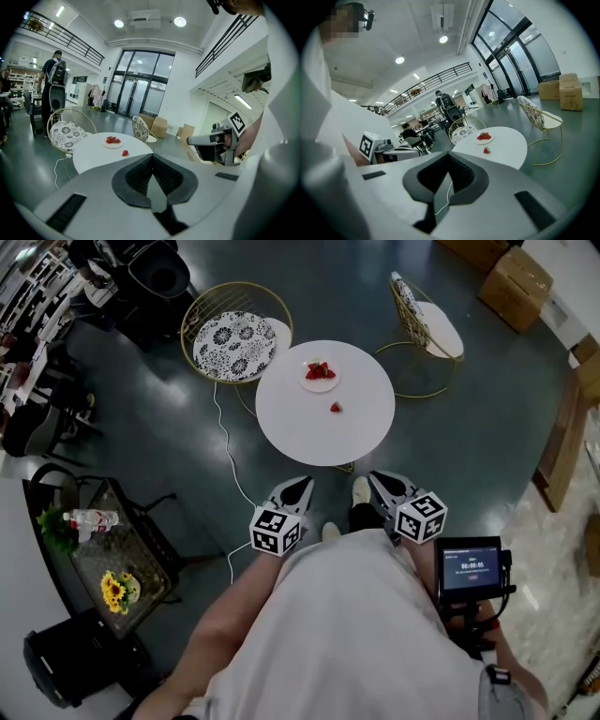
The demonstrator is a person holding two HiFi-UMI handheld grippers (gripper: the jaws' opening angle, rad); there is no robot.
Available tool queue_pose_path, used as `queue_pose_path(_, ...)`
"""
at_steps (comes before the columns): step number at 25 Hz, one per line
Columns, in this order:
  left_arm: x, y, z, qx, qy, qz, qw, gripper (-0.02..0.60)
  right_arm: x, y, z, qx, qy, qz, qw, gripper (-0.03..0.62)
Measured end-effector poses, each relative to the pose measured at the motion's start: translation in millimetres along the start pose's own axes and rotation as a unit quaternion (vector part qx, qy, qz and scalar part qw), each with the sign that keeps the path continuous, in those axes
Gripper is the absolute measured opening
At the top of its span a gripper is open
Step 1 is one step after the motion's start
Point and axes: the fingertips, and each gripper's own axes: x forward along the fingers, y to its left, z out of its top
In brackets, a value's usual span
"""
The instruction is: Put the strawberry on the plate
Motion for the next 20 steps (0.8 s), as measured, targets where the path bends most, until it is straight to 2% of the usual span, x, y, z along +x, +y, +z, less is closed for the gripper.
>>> queue_pose_path(7,23.2,22.3,8.7,-0.005,0.006,0.013,0.9999,0.006,29.2,-17.8,17.5,-0.006,0.009,0.017,1.0,0.006)
queue_pose_path(13,90.1,56.1,20.8,-0.016,0.023,0.018,0.9995,0.006,76.4,-78.4,45.3,-0.001,0.017,0.036,0.999,0.006)
queue_pose_path(20,95.1,56.8,24.1,-0.009,0.033,0.008,0.9994,0.006,81.9,-73.3,49.9,-0.003,0.028,0.041,0.999,0.006)
